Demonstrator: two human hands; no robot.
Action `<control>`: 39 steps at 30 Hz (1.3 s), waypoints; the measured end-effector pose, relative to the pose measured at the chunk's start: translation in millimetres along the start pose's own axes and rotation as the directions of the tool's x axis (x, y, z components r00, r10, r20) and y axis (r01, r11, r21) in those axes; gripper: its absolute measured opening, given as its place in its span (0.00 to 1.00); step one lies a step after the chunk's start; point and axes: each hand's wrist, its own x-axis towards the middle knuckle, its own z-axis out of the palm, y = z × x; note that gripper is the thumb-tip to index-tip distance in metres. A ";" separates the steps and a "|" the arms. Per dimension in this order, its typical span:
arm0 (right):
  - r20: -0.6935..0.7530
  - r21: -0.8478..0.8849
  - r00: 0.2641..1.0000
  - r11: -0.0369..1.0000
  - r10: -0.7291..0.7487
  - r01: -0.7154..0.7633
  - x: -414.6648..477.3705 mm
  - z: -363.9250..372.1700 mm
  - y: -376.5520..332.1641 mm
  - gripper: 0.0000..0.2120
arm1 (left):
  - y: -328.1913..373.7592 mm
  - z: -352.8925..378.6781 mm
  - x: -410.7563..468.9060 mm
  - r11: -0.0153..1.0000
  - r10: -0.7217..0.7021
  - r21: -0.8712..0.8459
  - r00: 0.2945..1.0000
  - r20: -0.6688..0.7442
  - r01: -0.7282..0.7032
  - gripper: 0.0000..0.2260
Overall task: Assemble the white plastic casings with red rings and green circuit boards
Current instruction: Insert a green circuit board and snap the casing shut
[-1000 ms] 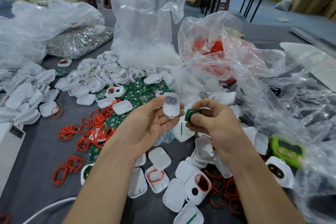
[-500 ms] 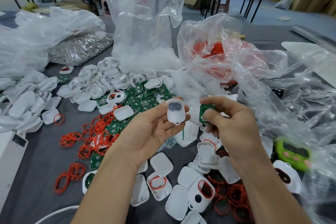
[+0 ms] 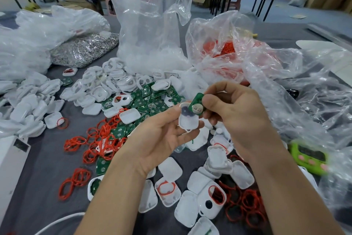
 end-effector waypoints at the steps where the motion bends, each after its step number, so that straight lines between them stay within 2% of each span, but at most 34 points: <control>1: 0.008 0.005 1.000 1.000 -0.002 0.002 -1.2 -1.2 -0.6 0.09 | 0.0 -0.1 -0.6 1.000 -0.001 -0.001 1.000 0.013 0.001 0.16; 5: 0.002 -0.040 1.000 0.999 -0.020 0.020 -6.2 -5.2 -1.2 0.09 | -0.8 1.1 -2.1 1.000 -0.019 0.026 0.998 0.067 0.017 0.15; 11: 0.052 -0.136 0.999 0.991 -0.013 0.020 -6.5 -2.8 2.1 0.11 | -1.4 3.1 0.0 0.999 -0.026 0.047 0.999 0.045 0.024 0.18; 21: 0.075 -0.278 0.995 0.957 -0.065 0.083 -6.7 -1.9 7.9 0.11 | -2.3 2.1 1.1 0.999 -0.024 0.047 0.998 0.056 0.021 0.14; 28: -0.017 -0.419 0.988 0.898 -0.153 0.132 -9.5 1.5 10.2 0.08 | -2.0 2.5 1.9 0.998 -0.035 0.051 0.998 0.058 0.032 0.14; 39: -0.096 -0.468 0.968 0.869 -0.234 0.163 -11.7 6.5 12.8 0.08 | -2.6 3.4 1.5 0.998 -0.037 0.060 0.998 0.060 0.034 0.13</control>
